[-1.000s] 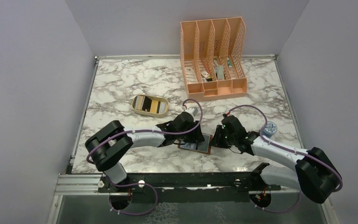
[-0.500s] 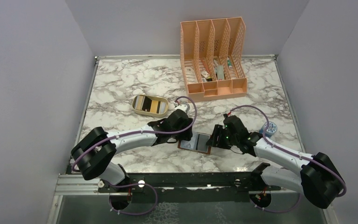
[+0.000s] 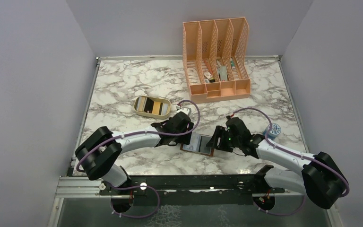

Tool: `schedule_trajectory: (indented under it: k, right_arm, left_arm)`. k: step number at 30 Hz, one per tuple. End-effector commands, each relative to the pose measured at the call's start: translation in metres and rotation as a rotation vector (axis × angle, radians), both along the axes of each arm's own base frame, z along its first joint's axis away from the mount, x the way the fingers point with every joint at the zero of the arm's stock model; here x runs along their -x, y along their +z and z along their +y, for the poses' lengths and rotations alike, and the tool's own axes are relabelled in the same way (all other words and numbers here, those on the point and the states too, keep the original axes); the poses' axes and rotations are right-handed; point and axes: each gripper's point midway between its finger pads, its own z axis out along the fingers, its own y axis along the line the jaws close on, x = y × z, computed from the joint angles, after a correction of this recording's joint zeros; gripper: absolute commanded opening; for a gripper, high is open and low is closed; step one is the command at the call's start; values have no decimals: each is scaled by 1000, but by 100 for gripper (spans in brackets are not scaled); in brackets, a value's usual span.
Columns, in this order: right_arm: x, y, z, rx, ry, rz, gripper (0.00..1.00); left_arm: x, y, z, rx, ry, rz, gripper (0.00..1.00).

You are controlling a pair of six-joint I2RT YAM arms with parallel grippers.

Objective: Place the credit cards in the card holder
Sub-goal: Insert the credit card into the card holder, then close the card holder at the center of the board.

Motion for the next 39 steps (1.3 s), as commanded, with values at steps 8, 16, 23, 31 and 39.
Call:
schedule_trajectory:
  k: [8,16,23,31,39]
  right_arm:
    - [-5,-4,3,-16,-28,-10,64]
    - [-7,0,10,-54,-25,-10,64]
    - [-9,26,19,-148,-32,-58,64]
    - [-8,62,26,-260,-14,-133,63]
    - [-2,75,44,-356,73,-131,61]
  left_arm:
    - [5,-9,-5,10,-37,33,61]
    - [15,-7,-16,99,-52,75,42]
    - [22,-5,-23,167,-50,102,33]
    - [28,-4,-33,248,-46,135,31]
    - [36,3,-54,384,-49,195,29]
